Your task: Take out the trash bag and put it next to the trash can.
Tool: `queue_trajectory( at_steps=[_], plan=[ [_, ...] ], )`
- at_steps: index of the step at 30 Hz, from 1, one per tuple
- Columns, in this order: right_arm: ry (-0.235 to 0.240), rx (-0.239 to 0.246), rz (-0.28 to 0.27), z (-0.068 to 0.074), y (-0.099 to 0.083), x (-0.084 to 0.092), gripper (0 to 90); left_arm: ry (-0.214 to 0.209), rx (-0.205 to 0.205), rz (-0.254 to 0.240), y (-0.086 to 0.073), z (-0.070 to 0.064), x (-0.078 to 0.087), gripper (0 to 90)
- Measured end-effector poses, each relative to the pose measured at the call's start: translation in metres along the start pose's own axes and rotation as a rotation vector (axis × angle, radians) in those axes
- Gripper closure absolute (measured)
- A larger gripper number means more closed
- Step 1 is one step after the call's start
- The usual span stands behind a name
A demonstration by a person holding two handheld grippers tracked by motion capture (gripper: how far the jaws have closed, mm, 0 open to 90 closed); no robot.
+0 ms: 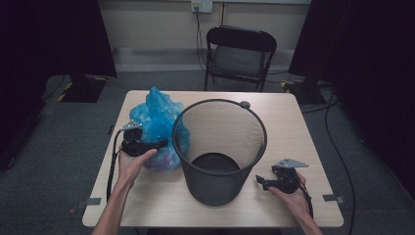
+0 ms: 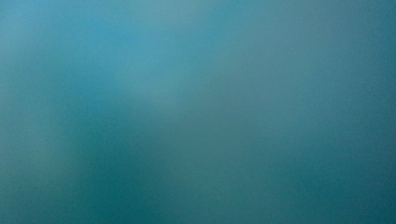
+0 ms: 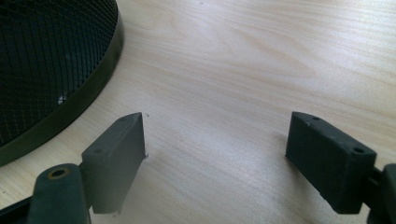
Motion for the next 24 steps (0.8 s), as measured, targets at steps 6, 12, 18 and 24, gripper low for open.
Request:
queue_trajectory(
  at_steps=[6,12,18,24],
  plan=[
    [-0.001,-0.002,0.000,0.000,0.000,0.000,19.0,-0.001,-0.029,-0.024,0.004,-0.001,0.026,17.6],
    [0.000,-0.003,0.000,0.000,0.000,0.000,19.0,0.018,-0.065,-0.017,-0.013,0.001,0.050,16.6],
    [-0.001,-0.003,0.000,0.000,0.000,0.000,19.0,0.023,-0.067,-0.052,-0.021,-0.005,0.073,17.2],
    [0.001,-0.004,-0.001,0.000,0.000,0.000,19.0,0.012,-0.117,-0.030,-0.035,-0.016,0.088,20.1]
  ],
)
Point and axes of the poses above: each handheld gripper's, and its own axes: x roughly backward along the jaws, y roughly out of its top, z roughly to its left, the point moved 6 cm from there along -x, roughly forward along the jaws, and after that the axes turned 11 degrees about -z, right-handed, at the moved point
